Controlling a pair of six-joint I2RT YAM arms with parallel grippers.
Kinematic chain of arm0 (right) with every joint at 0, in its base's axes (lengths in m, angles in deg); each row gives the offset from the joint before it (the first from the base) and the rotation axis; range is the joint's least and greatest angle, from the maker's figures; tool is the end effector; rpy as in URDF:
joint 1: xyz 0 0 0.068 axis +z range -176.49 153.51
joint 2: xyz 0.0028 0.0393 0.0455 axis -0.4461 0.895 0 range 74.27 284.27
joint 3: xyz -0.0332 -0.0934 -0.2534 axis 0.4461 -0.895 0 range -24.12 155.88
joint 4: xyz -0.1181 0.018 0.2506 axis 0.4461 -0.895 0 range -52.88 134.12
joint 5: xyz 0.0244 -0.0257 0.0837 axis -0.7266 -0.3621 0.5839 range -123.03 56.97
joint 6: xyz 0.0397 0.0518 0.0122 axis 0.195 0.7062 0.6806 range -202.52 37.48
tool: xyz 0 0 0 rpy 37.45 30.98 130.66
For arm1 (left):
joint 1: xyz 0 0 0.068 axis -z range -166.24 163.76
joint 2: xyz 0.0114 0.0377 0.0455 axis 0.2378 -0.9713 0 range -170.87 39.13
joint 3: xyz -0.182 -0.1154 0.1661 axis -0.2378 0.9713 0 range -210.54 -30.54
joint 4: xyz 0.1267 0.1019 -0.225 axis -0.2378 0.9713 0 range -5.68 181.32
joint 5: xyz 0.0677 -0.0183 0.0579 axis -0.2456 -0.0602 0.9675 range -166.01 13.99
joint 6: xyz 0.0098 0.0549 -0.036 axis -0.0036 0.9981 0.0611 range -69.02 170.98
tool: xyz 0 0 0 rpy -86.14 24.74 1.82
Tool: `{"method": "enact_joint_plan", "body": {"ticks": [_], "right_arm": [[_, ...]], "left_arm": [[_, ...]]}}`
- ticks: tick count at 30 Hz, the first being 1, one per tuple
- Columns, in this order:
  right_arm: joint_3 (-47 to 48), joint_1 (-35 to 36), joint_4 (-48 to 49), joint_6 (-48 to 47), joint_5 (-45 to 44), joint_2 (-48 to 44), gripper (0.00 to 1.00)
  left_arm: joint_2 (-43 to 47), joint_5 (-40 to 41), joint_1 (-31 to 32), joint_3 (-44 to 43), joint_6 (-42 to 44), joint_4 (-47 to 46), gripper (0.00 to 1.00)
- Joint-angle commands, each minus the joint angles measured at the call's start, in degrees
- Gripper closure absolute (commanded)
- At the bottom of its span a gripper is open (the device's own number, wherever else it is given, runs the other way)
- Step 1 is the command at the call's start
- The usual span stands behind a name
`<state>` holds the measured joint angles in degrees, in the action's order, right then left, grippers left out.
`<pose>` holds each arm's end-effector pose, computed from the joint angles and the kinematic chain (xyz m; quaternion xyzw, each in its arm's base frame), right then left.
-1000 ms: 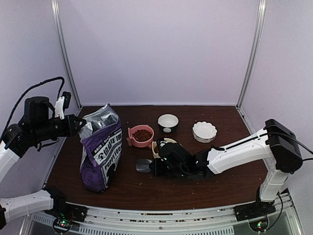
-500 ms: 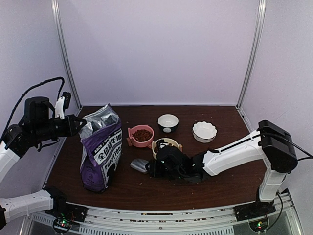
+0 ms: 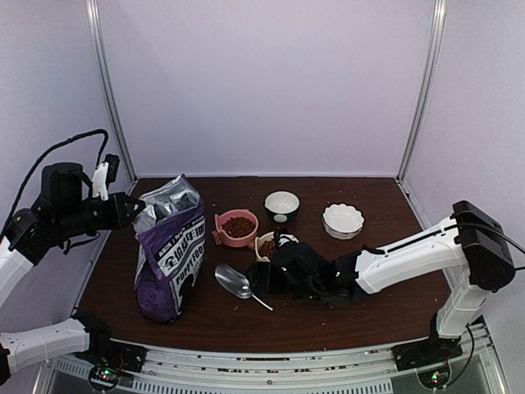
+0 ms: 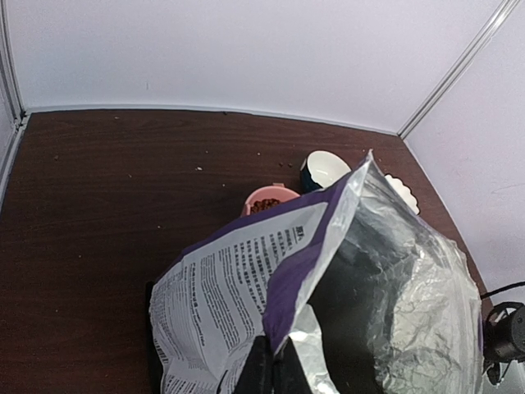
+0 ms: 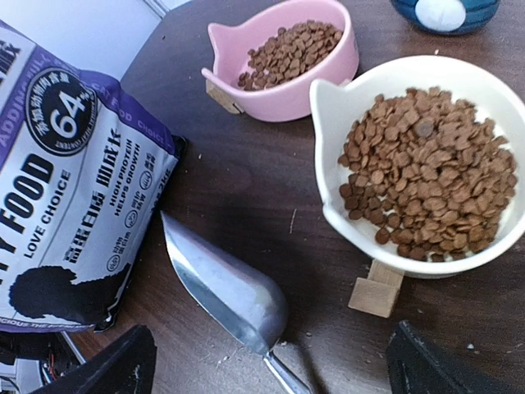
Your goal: Serve the pet food
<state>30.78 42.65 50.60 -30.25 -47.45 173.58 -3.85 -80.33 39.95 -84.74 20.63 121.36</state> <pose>0.1513 0.3602 0.1559 -0.0763 0.8898 0.3246 0.3115 0.1658 -0.0859 0.3476 -0.0107 0.8468 -0.2795 0.4524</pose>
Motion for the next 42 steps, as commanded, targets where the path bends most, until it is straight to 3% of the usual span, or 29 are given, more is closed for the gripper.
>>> {"method": "enact_joint_plan", "body": {"ticks": [1, 5, 12, 17, 24, 34, 42], "right_arm": [[-2.89, 0.42, -1.99, -2.09, -5.05, -8.42, 0.0], [-7.13, 0.08, -0.98, -5.09, -5.1, -14.58, 0.0], [-14.14, -2.72, 0.75, -7.5, -5.01, -22.64, 0.0], [-13.82, -4.34, -1.3, -10.28, -5.12, -27.8, 0.0], [-9.1, -5.03, -7.1, -14.67, -4.16, -30.75, 0.0], [-7.79, -5.81, -7.56, -17.23, 1.19, -33.08, 0.0], [-9.51, -6.19, -4.09, -20.14, 7.92, -36.62, 0.0]], "left_arm": [[0.68, -2.93, -0.35, 1.0, 1.44, 3.11, 1.0], [2.41, -6.5, -0.3, 0.38, 6.16, 2.41, 1.0], [1.23, -20.68, -0.33, -3.9, 14.87, 4.7, 1.0], [0.03, -29.87, -0.28, -8.17, 19.84, 10.22, 1.0], [-0.14, -31.32, -0.31, -13.23, 24.89, 18.95, 1.0], [-3.52, -36.2, -0.12, -21.38, 30.41, 30.81, 1.0], [-4.9, -38.94, 3.87, -24.44, 30.25, 31.61, 1.0]]}}
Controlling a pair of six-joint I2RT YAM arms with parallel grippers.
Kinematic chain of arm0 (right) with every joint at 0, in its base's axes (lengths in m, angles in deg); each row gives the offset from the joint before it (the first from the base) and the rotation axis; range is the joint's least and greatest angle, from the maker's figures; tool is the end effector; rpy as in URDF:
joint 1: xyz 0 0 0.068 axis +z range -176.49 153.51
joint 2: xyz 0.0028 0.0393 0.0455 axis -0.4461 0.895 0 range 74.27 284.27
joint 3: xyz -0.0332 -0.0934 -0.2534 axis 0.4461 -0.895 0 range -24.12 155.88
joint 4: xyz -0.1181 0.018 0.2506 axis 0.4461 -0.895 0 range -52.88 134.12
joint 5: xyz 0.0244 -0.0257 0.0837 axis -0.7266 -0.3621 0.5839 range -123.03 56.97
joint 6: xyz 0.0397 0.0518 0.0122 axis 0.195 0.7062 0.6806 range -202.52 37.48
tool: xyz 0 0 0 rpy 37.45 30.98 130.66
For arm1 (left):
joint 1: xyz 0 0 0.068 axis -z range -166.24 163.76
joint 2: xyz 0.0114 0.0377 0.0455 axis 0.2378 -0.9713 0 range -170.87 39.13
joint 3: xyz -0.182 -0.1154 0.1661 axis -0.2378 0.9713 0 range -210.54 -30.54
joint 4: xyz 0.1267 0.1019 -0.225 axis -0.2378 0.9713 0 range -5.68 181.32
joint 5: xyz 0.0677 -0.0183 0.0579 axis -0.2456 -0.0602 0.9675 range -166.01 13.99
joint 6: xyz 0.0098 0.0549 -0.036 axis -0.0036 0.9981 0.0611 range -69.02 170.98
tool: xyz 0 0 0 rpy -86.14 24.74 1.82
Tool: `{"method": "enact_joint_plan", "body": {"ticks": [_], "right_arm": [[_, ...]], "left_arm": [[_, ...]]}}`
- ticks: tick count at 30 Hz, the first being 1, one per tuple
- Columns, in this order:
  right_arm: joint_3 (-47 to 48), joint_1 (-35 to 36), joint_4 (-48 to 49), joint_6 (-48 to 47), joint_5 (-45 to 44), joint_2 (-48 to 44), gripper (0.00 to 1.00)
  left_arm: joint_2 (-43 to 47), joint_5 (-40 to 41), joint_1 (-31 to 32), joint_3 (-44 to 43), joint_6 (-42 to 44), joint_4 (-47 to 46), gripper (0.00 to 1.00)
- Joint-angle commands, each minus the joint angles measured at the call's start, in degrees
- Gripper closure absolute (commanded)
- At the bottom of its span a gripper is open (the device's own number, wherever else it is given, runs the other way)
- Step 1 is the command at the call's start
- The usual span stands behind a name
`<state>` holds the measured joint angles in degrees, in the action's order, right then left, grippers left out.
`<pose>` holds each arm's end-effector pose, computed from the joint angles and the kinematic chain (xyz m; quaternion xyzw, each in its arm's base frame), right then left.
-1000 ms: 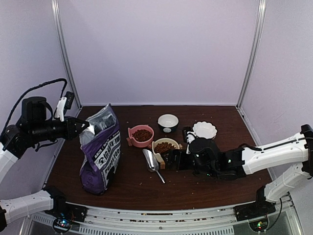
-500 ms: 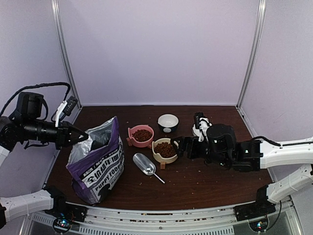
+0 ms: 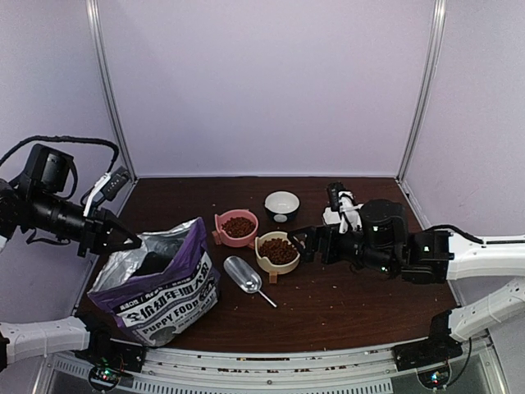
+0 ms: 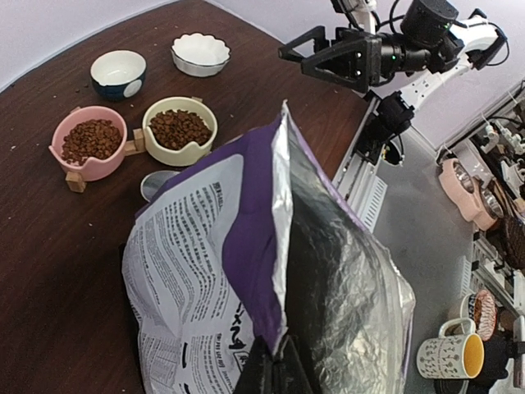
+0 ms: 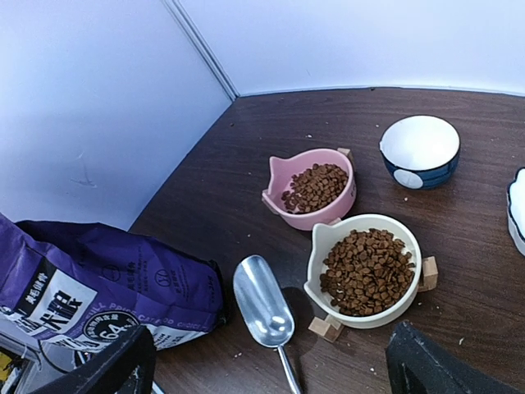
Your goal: Serve the pet food
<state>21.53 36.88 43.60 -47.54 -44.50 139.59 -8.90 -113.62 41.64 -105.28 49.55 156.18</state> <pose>0.1416 0.2591 0.2777 -0.1447 0.8051 0.3773 0.4343 0.1024 -0.0904 0.3985 0.3200 0.8237 -0.3796 0.2739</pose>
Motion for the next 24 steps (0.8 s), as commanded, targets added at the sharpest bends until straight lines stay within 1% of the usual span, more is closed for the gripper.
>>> {"method": "enact_joint_plan", "body": {"ticks": [1, 6, 9, 15, 22, 24], "right_arm": [[-0.45, -0.4, 3.47, -3.36, 6.11, -3.04, 0.0], [-0.95, -0.44, 4.92, -5.29, 9.69, -4.97, 0.0], [-1.55, -0.44, 5.31, -6.31, 10.5, -6.19, 0.0], [-6.43, -0.5, 10.45, -9.16, 14.18, -10.06, 0.0], [-16.77, -0.61, 18.83, -11.42, 17.43, -20.45, 0.0], [-18.49, -0.62, 17.91, -12.54, 17.84, -23.77, 0.0]], "left_arm": [[-0.4, -5.38, 3.04, -4.04, 1.36, -3.21, 1.0], [-3.54, -2.89, 9.8, -5.32, 0.33, -5.84, 1.0], [-5.81, -3.16, 12.85, -6.57, -0.05, -8.48, 1.0], [-12.38, -3.26, 18.28, -10.73, 1.65, -10.24, 1.0], [-18.66, -4.82, 22.66, -14.88, 3.53, -12.26, 1.0], [-19.68, -5.63, 23.68, -14.91, 3.67, -13.44, 1.0]]}}
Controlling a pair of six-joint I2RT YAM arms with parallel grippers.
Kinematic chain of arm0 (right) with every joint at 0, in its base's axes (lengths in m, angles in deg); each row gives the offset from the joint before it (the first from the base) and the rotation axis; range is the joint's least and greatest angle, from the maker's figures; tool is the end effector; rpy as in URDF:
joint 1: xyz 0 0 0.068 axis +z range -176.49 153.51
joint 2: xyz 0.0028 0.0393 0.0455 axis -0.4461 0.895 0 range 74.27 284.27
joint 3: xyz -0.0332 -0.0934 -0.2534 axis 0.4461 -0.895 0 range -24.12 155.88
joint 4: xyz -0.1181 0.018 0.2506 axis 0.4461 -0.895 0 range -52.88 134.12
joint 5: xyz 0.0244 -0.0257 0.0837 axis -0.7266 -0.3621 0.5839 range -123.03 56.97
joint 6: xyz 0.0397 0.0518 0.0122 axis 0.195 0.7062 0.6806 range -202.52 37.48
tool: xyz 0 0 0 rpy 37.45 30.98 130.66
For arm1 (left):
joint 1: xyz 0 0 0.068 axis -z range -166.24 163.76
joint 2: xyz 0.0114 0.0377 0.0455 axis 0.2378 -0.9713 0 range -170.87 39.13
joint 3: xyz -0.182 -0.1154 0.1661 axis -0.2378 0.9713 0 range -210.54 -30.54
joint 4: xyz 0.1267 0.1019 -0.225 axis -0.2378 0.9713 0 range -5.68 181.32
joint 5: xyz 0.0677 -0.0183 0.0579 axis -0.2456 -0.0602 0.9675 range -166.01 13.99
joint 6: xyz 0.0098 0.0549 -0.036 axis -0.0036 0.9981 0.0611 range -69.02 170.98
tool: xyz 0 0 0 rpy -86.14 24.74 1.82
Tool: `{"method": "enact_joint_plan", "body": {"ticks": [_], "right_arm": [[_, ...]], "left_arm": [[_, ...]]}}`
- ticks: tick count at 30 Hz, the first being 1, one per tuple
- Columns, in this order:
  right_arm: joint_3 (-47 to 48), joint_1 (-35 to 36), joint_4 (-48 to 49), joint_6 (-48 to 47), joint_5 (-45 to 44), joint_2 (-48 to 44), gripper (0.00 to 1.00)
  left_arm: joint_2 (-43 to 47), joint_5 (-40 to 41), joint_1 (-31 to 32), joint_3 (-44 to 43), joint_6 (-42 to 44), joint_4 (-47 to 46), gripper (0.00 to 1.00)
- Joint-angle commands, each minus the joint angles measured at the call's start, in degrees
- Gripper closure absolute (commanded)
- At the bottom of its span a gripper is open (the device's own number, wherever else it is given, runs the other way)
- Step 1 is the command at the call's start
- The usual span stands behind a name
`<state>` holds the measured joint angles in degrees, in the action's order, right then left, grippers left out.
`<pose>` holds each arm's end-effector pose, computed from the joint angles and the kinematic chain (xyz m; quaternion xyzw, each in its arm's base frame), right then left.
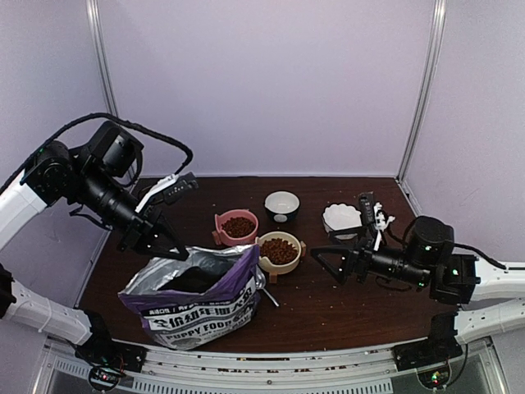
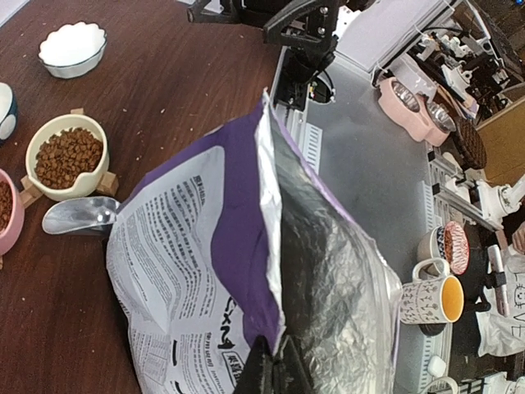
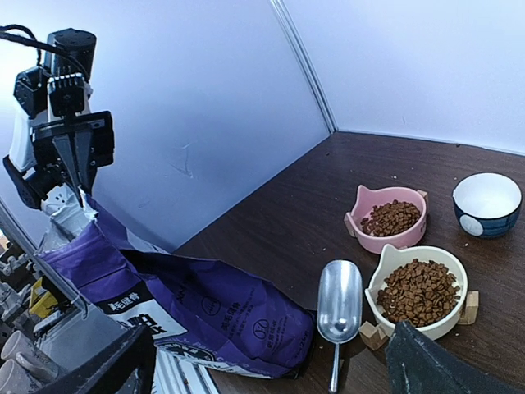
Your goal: Serve the pet food
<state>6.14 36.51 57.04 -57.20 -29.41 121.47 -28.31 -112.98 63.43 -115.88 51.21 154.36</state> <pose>0.1040 0.2115 0.2788 -0.2565 0.6849 0.4914 0.4729 0.1191 -0.1891 0.4026 0.4718 0.7700 -0.4011 0.1540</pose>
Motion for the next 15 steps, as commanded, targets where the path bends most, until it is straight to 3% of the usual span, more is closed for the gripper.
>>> {"method": "enact_joint_plan", "body": {"ticks": [1, 7, 15], "right_arm": [[-3.54, -0.25, 3.04, -3.52, 2.93, -7.02, 0.0], [-3.09, -0.24, -3.81, -6.24, 6.96, -9.73, 0.0], [-0.11, -0.1, -3.26, -8.59, 14.48, -3.57, 0.0]], "left_arm": [[-0.77, -6.51, 2.25, -4.19, 2.05, -12.02, 1.0], [-3.61, -9.09, 3.71, -2.6, 1.0, -17.49, 1.0], [-5.77, -9.02, 3.77, -3.78, 1.53, -17.66, 1.0]]}}
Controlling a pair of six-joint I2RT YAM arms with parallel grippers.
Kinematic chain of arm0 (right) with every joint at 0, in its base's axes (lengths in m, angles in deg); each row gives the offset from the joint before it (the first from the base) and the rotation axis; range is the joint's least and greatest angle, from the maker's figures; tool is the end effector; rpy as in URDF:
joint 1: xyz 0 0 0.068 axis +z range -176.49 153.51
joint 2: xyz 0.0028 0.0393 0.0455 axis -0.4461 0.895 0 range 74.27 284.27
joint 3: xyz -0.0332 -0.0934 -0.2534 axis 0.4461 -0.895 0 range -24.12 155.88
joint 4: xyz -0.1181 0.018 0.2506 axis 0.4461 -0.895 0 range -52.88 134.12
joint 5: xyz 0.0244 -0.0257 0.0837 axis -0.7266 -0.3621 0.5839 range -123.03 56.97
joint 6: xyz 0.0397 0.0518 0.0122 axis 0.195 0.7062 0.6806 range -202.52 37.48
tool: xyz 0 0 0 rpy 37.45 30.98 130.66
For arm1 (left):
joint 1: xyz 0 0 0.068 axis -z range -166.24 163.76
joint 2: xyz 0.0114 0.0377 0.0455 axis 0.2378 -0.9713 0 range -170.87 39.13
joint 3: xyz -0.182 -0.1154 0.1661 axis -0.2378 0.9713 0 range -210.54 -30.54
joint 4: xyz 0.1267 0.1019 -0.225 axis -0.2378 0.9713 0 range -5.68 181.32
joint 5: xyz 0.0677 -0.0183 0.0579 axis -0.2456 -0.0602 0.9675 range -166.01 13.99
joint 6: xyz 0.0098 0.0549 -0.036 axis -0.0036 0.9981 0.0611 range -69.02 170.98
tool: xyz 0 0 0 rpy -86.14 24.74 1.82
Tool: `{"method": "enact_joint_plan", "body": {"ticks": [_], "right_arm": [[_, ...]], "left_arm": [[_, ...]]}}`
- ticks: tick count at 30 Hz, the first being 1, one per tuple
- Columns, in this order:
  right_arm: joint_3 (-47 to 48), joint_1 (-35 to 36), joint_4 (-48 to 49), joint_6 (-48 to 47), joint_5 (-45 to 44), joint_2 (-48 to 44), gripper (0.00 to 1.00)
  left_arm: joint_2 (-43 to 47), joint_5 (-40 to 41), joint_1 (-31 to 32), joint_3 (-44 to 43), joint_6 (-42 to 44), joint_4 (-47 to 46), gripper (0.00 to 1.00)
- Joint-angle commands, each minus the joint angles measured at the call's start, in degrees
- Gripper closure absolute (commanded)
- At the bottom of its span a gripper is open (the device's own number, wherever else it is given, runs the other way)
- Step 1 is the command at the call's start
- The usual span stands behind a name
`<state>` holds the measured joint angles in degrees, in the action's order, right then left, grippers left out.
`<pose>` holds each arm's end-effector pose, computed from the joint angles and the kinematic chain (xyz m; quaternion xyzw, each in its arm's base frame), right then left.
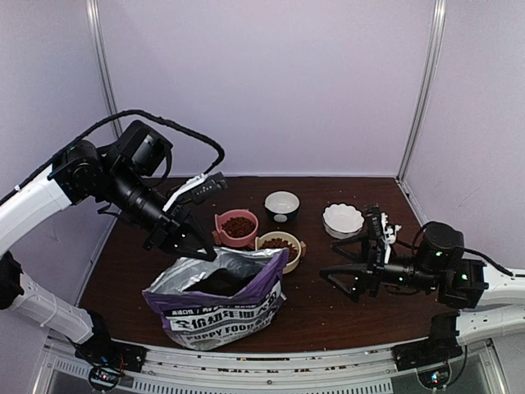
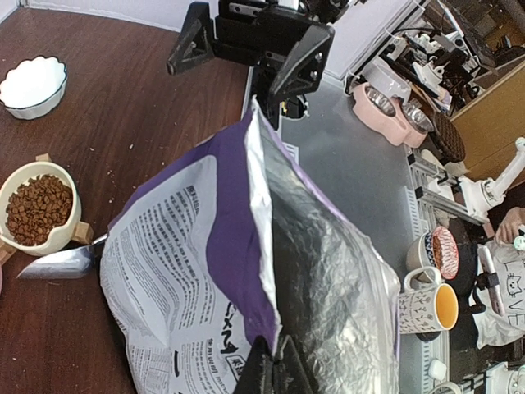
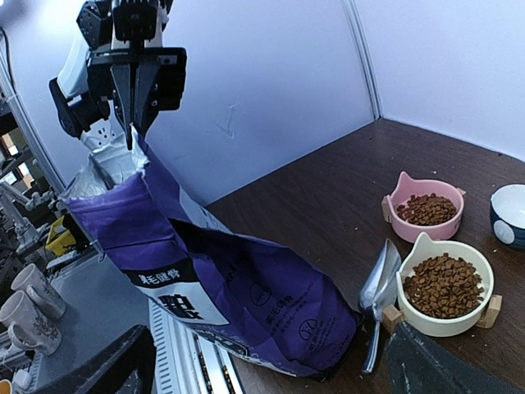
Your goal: Serve the pet food
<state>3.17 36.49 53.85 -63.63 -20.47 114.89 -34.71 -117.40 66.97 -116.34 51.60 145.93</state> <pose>0.0871 0.1961 0.2750 -0.3414 0.6435 0.5061 0.4618 0.1304 -0.2324 0.3928 0.5062 0.7278 -0.4403 0.1422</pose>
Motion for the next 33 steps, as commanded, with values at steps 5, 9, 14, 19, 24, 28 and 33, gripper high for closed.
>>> {"method": "enact_joint_plan", "body": {"ticks": [5, 9, 14, 19, 24, 28, 33], "right_arm": [[4.8, 1.35, 2.35, -3.92, 6.96, 8.23, 0.01], [4.7, 2.38, 6.03, -4.93, 7.47, 9.78, 0.01], [4.97, 3.18, 7.85, -6.36, 7.06, 11.04, 0.01], [7.74, 5.51, 5.69, -12.47, 2.74, 12.53, 0.02], [11.87, 5.49, 5.51, -17.43, 3.92, 17.46, 0.02], [15.91, 5.49, 5.86, -19.47, 7.38, 22.73, 0.02], [19.84, 5.5, 6.77, -21.27, 10.49, 28.24, 0.05]], "left_arm": [[0.75, -3.78, 0.23, -2.68, 0.68, -9.21, 1.0], [0.94, -3.16, 0.22, -2.22, 0.35, -9.17, 1.0], [1.33, -2.63, 0.23, -2.09, 0.1, -9.22, 1.0], [1.55, -3.04, 0.23, -1.8, -0.01, -9.22, 1.0], [1.81, -3.05, 0.23, -1.61, -0.01, -9.22, 1.0], [1.77, -3.25, 0.23, -1.39, -0.07, -9.22, 1.0], [1.86, -3.5, 0.23, -1.3, -0.1, -9.22, 1.0]]}}
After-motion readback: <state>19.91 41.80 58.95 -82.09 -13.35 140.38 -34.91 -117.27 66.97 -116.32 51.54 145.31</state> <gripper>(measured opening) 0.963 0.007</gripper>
